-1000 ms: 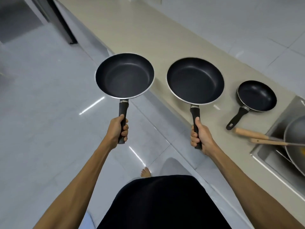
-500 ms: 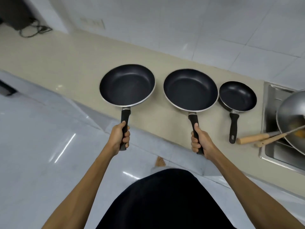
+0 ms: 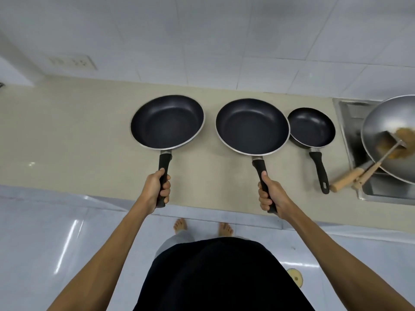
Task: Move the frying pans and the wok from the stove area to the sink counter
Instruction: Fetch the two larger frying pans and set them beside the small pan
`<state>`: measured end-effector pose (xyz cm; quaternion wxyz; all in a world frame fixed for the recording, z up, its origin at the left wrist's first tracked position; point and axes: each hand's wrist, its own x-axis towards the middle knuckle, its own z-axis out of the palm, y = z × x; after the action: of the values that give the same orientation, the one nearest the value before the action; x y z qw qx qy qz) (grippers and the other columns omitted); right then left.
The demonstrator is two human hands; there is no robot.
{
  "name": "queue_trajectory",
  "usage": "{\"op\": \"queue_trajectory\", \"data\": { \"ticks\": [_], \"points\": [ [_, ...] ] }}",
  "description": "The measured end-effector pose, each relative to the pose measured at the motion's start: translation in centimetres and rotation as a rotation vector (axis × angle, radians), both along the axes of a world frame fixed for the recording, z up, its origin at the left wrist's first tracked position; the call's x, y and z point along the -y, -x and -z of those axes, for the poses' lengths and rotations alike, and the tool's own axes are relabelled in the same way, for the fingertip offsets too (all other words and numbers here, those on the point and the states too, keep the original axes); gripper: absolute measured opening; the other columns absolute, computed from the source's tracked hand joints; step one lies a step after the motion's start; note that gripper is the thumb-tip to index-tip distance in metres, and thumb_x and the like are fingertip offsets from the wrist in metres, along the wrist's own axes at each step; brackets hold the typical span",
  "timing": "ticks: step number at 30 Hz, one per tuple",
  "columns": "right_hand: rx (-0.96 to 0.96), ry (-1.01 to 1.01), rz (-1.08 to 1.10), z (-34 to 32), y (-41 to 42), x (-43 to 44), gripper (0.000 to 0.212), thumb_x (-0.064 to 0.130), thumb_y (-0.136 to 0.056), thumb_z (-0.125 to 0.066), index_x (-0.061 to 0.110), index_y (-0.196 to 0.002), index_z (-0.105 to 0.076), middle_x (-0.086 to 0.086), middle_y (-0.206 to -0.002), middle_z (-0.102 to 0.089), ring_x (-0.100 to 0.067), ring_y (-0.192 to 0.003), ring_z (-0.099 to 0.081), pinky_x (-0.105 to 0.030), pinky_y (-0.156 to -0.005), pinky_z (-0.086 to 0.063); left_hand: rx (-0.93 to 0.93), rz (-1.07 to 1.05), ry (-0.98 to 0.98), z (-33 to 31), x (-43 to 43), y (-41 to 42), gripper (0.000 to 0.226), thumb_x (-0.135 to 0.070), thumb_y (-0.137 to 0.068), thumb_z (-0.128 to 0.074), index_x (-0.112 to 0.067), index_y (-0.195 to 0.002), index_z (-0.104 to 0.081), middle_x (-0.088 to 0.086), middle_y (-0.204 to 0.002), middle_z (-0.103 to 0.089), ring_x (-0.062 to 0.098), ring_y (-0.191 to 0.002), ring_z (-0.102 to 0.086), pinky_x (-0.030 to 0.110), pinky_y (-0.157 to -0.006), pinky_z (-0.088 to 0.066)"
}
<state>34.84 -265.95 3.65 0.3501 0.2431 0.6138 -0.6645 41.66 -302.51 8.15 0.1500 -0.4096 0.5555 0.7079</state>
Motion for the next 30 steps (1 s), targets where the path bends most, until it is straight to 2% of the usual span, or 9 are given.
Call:
{"op": "queue_trajectory", "data": {
  "ticks": [14,30],
  "points": [
    [0.024,0.024,0.235,0.2,0.1,9.0,0.055,0.067,-0.094,-0.053,0.022,-0.065,-0.044,0.003,-0.054,-0.03,-0.012,-0.037,-0.024,-0.023,-0.034,-0.026,0.017,0.228,0.008,-0.7,10.6,5.3,0.037,-0.038,-0.106,-0.034,-0.015,-0.08,-0.048,-0.005,-0.051,-0.036,0.011,-0.033,-0.028,0.02,-0.034,-0.028],
    [0.068,0.007,0.261,0.5,2.3,9.9,0.053,0.066,-0.093,-0.055,0.02,-0.07,-0.045,0.004,-0.055,-0.03,-0.011,-0.037,-0.024,-0.023,-0.034,-0.026,0.022,0.248,-0.021,0.4,10.9,8.3,0.038,-0.041,-0.105,-0.034,-0.016,-0.08,-0.049,-0.006,-0.05,-0.037,0.01,-0.033,-0.029,0.021,-0.033,-0.031]
  ]
}}
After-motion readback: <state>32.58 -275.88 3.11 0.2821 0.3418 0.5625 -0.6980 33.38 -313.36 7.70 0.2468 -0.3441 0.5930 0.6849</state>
